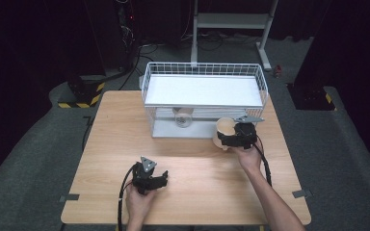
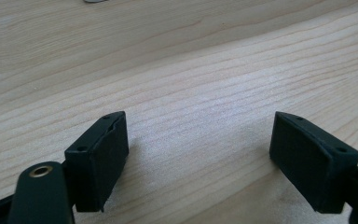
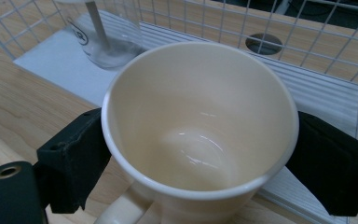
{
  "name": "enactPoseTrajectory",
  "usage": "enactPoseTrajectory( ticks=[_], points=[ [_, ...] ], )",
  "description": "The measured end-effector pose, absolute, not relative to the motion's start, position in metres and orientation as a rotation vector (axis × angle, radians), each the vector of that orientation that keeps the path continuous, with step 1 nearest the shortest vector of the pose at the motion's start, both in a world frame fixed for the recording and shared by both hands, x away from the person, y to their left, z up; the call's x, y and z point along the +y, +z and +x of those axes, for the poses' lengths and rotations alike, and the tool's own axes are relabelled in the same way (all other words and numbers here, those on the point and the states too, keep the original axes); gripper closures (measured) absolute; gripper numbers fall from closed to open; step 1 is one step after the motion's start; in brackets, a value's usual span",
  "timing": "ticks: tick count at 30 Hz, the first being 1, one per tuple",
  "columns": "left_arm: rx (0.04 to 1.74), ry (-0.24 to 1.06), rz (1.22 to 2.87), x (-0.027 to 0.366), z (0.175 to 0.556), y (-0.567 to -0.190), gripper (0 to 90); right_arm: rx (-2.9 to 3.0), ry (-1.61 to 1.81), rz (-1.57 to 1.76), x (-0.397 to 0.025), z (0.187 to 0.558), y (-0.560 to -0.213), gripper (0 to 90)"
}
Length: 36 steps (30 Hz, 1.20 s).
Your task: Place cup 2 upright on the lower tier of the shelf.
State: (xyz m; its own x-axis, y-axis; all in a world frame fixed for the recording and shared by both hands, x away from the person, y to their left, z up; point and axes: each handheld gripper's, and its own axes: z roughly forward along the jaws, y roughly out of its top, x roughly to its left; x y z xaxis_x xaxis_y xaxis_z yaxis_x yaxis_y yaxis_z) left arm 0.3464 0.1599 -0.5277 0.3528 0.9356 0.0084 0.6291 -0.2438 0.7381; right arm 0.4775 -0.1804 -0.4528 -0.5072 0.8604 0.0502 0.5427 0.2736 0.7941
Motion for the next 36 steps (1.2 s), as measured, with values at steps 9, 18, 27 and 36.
enactPoseTrajectory(
  ticks=[9, 18, 27, 36],
  points=[
    [1.358, 0.609, 1.971, 0.16, 0.346, -0.528, 19.9, 2.136, 1.103, 1.262, -0.183, 0.483, -0.456, 10.6],
    [1.361, 0.608, 1.972, 0.16, 0.346, -0.528, 20.0, 2.12, 1.066, 1.248, -0.179, 0.496, -0.458, 10.5],
    [1.361, 0.609, 1.971, 0.16, 0.346, -0.528, 19.9, 2.1, 1.098, 1.254, -0.18, 0.5, -0.462, 10.2],
    [1.361, 0.609, 1.972, 0.16, 0.346, -0.528, 19.8, 2.111, 1.133, 1.287, -0.185, 0.498, -0.46, 8.7]
  ],
)
